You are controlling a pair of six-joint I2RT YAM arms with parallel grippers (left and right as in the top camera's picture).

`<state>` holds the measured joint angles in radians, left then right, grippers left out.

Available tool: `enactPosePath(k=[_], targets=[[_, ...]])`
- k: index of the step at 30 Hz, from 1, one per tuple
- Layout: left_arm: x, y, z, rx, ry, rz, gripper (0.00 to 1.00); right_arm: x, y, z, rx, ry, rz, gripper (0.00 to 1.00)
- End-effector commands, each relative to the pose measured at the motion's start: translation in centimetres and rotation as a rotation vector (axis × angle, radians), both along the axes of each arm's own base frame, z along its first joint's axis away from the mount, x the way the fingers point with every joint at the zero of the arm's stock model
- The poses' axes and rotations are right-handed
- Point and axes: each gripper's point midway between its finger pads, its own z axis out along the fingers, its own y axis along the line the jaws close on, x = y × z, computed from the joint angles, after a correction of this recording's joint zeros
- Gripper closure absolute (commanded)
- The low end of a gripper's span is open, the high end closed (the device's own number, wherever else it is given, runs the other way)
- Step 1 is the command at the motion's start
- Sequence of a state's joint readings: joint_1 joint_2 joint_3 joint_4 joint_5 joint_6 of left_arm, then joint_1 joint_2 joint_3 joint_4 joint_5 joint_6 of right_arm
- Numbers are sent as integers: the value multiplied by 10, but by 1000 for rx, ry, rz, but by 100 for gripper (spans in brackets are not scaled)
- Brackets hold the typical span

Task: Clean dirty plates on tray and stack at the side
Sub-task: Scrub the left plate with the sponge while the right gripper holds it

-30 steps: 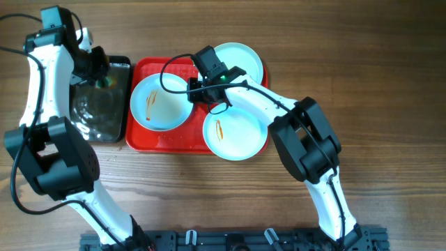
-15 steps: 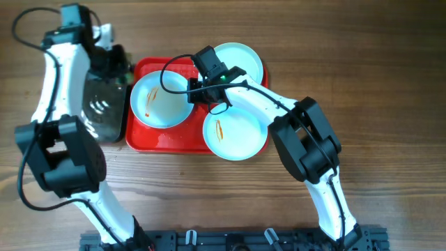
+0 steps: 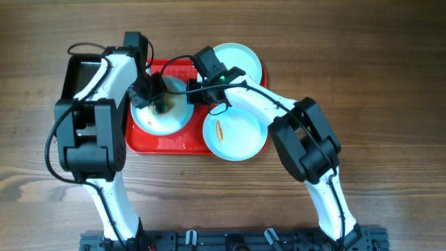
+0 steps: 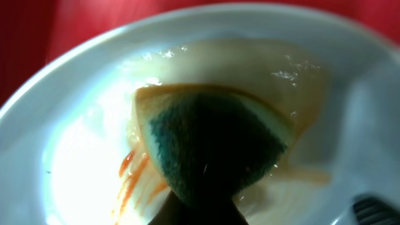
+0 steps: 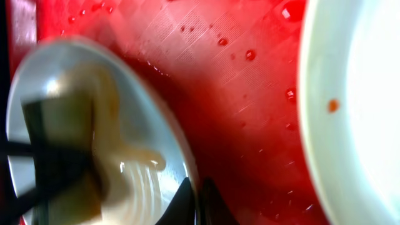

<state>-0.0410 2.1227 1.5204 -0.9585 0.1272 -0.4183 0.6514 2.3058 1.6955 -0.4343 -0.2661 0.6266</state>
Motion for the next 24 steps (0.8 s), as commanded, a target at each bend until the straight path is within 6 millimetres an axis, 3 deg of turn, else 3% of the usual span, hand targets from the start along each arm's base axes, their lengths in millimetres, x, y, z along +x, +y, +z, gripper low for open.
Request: enactPosePath(k=[1, 5, 7, 9, 12, 16, 20, 24], targets=[[-53, 11, -21, 45, 234, 52, 96, 4, 0, -5, -2, 3, -9, 96], [-66, 13, -18, 19, 267, -138, 96, 4, 0, -5, -2, 2, -9, 96], [-64, 13, -18, 2, 243, -283, 96, 4, 0, -5, -1, 3, -10, 96], [-50, 25, -22, 67, 188, -357, 96, 3, 0, -5, 1, 5, -7, 96], [-16, 37, -28, 167, 61, -348, 96, 3, 1, -4, 4, 5, -6, 96], [6, 47, -39, 274, -37, -271, 96, 5, 1, -4, 4, -4, -9, 93], [4, 44, -58, 273, -77, -237, 96, 10, 1, -7, -11, -25, -34, 68], [0, 42, -63, 257, -79, -216, 96, 18, 1, -15, -7, -29, -90, 67]])
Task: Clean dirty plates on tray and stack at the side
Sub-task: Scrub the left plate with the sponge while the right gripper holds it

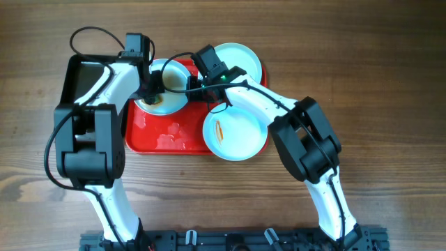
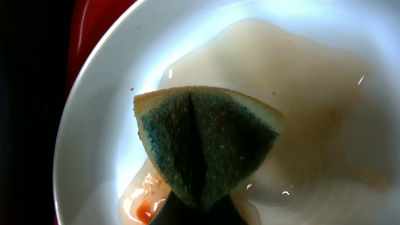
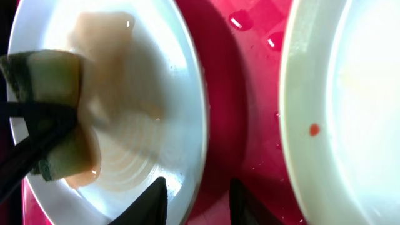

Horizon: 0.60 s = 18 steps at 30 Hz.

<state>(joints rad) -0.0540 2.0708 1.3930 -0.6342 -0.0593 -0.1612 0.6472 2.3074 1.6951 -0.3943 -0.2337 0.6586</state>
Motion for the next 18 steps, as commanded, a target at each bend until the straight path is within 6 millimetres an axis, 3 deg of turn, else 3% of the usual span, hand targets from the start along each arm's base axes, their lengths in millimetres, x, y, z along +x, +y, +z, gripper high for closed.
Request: enactPosePath(k=[1, 3, 6, 9, 11, 13, 15, 18], targets=[[-42, 17, -59, 67, 175, 54, 96, 7, 2, -21, -9, 11, -59, 68], [-44, 9, -60, 22, 187, 41, 96, 7, 2, -30, -1, 36, -93, 75], [-51, -9, -61, -81, 215, 22, 96, 6, 2, -38, 2, 58, -118, 96], [-39, -11, -60, -95, 168, 19, 96, 3, 3, -38, 6, 73, -110, 96], [-15, -12, -56, -100, 73, 16, 96, 1, 2, -39, 3, 81, -108, 95], [6, 0, -50, -55, -21, 112, 96, 1, 2, -40, 1, 84, -107, 96], [23, 29, -36, 75, -102, 258, 96, 0, 1, -40, -1, 86, -107, 96], [34, 42, -22, 154, -138, 273, 96, 0, 1, -40, -1, 86, -107, 96]])
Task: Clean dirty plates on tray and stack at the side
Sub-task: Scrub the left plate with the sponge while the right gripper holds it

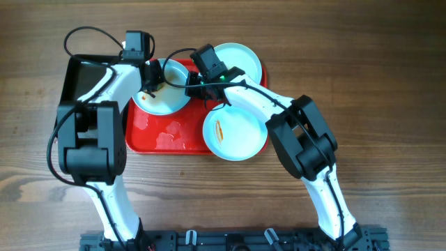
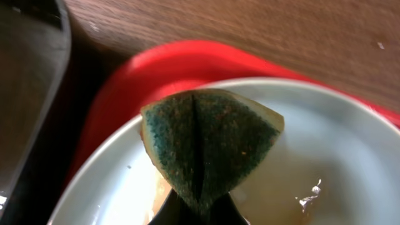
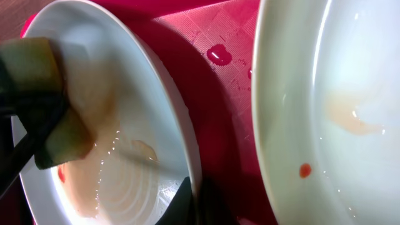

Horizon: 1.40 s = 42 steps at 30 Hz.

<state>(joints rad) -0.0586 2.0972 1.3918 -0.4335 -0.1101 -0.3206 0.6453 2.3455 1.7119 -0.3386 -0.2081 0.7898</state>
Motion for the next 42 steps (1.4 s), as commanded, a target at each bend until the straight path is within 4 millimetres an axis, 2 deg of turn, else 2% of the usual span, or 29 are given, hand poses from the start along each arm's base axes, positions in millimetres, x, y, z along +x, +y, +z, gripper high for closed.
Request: enactPosePath(k=[1, 3, 6, 9, 11, 14, 19, 21, 23, 24, 26, 28, 29, 30, 32, 34, 38, 40, 42], targets=[[-14, 38, -29, 157, 83, 124, 96, -13, -2, -32, -40, 64, 17, 96], [-38, 23, -40, 103, 208, 0, 96, -13, -2, -32, -40, 64, 17, 96], [-91, -3, -49, -7, 434, -226, 96, -14, -2, -32, -36, 68, 21, 96], [-120, -10, -48, -40, 547, -424, 96, -14, -2, -32, -35, 67, 21, 96], [-123, -16, -47, -59, 553, -521, 96, -14, -2, -32, -35, 68, 21, 96], [-129, -51, -41, -245, 509, -668, 96, -13, -3, -32, -35, 68, 17, 96], [-148, -51, -61, -253, 528, -671, 96, -13, -3, -31, -27, 73, 20, 96], [-140, -51, -66, -243, 488, -659, 96, -13, -3, -31, -28, 73, 20, 96], [-112, -45, -70, -200, 405, -524, 96, -13, -3, -31, -27, 73, 20, 96], [-86, -33, -71, -140, 326, -367, 96, -13, -3, -31, -28, 72, 20, 96], [-55, -1, -67, -15, 216, -106, 96, -13, -3, -31, -28, 72, 21, 95], [-47, 26, -61, 102, 172, 56, 96, -13, -3, -31, -28, 73, 21, 96], [-51, 48, -51, 199, 171, 174, 96, -13, -3, -31, -28, 73, 20, 96], [-57, 58, -42, 250, 184, 228, 96, -13, -3, -31, -28, 72, 20, 96], [-70, 59, -34, 261, 234, 221, 96, -13, -3, -31, -27, 72, 20, 96], [-92, 47, -33, 202, 340, 150, 96, -13, -3, -31, -27, 72, 20, 96], [-140, -3, -39, -53, 567, -95, 96, -13, -3, -31, -27, 72, 20, 96], [-150, -28, -36, -187, 597, -204, 96, -13, -3, -31, -27, 72, 20, 96], [-145, -55, -31, -327, 550, -340, 96, -13, -3, -31, -26, 71, 20, 96]])
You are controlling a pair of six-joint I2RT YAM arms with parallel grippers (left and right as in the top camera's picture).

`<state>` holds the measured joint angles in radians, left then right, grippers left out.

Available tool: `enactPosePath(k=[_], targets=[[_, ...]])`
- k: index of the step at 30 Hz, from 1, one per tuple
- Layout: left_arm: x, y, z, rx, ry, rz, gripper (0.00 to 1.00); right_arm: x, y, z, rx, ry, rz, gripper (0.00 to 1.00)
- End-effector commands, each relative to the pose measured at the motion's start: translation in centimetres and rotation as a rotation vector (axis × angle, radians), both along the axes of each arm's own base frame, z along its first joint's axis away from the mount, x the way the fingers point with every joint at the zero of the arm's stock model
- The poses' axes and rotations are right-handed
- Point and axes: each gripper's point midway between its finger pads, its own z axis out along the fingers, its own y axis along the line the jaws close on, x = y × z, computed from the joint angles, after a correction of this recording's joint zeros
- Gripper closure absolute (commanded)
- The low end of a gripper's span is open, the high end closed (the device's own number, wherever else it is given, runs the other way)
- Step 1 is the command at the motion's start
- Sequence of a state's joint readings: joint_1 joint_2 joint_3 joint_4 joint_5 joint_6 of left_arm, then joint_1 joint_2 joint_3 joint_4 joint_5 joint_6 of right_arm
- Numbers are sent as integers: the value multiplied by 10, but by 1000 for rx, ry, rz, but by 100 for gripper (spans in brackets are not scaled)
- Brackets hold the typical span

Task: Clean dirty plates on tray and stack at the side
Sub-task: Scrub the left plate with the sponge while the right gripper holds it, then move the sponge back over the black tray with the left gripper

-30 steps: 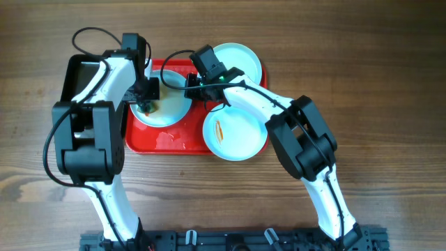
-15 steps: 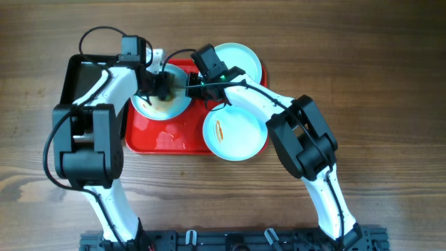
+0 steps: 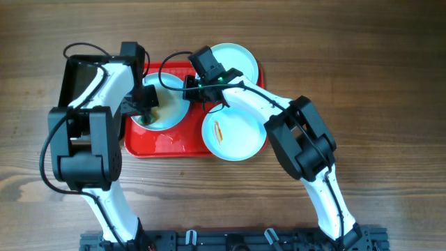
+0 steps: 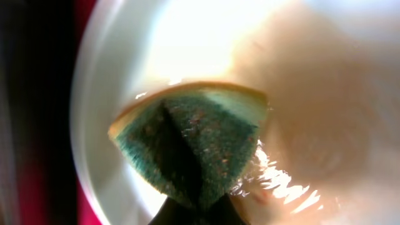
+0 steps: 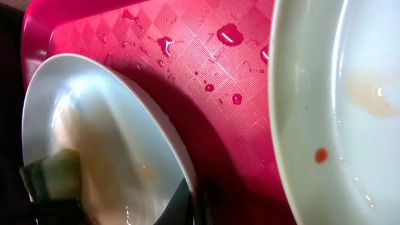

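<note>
On the red tray (image 3: 171,143) lies a wet pale plate (image 3: 167,111), smeared with brownish water (image 4: 312,112). My left gripper (image 3: 145,104) (image 4: 197,211) is shut on a folded green-and-yellow sponge (image 4: 190,144), which presses on the plate's left part. My right gripper (image 3: 193,90) (image 5: 195,199) is shut on that plate's right rim (image 5: 178,156). The sponge (image 5: 55,175) also shows in the right wrist view. A second plate (image 3: 233,132) with an orange streak overlaps the tray's right edge. A third plate (image 3: 237,61) sits behind it.
A black container (image 3: 77,80) stands left of the tray, close to my left arm. Water drops (image 5: 228,32) dot the tray's ribbed floor. The plate with a red speck (image 5: 337,106) lies just right of my right gripper. Bare wooden table (image 3: 376,84) surrounds everything.
My left gripper has brought the sponge from the plate's far-left rim to its near-left part. The plate now lies nearer the tray's front. My right gripper still pinches the rim.
First the sponge pressed the plate's middle over an orange streak, my right gripper at the rim. Then the plate lay farther back with my right fingers apart. Then the right gripper was shut on the rim, sponge at the far edge. Now brownish water covers the plate.
</note>
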<state>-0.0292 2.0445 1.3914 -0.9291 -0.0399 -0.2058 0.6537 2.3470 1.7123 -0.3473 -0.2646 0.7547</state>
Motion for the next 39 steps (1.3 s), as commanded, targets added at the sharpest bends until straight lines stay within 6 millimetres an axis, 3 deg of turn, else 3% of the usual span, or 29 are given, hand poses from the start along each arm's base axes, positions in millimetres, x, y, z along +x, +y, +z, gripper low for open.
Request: enactPosePath(k=[1, 6, 10, 12, 15, 17, 19, 20, 22, 23, 24, 25, 28, 31, 35, 39], targets=[[-26, -65, -26, -364, 86, -171, 96, -1, -12, -31, -49, 52, -47, 96], [30, -65, -27, -342, -132, -116, 96, -1, -12, -31, -49, 51, -47, 96], [69, -26, -26, -129, -283, 88, 96, -2, -12, -31, -50, 53, -47, 96], [83, -16, 0, -88, -318, 154, 96, -2, -12, -31, -51, 53, -46, 96], [102, -14, 81, -92, -374, 151, 96, -1, -12, -31, -50, 51, -46, 96], [100, -10, 125, -82, -390, 155, 96, -2, -11, -31, -49, 44, -24, 95], [93, -1, 150, -79, -392, 175, 96, -2, -10, -30, -47, 44, -20, 85], [87, 7, 158, -76, -391, 192, 96, -2, -10, -30, -47, 42, -20, 81], [71, 32, 160, -60, -345, 229, 96, 1, -10, -29, -48, 27, -27, 62], [64, 45, 156, -51, -317, 255, 96, 3, -11, -29, -54, 18, -33, 62], [59, 56, 154, -47, -299, 282, 96, 4, -12, -30, -58, 15, -36, 64], [54, 70, 154, -42, -287, 315, 96, 4, -13, -30, -64, 11, -39, 77], [46, 107, 153, -29, -285, 403, 96, 3, -14, -33, -119, -21, -57, 94], [38, 127, 153, -22, -278, 453, 96, -3, -14, -27, -135, 16, -32, 95], [27, 147, 152, -10, -260, 448, 96, 4, -3, 32, -188, -88, 192, 95], [21, 162, 151, -4, -257, 478, 96, 7, -5, 70, -228, -155, 265, 96]])
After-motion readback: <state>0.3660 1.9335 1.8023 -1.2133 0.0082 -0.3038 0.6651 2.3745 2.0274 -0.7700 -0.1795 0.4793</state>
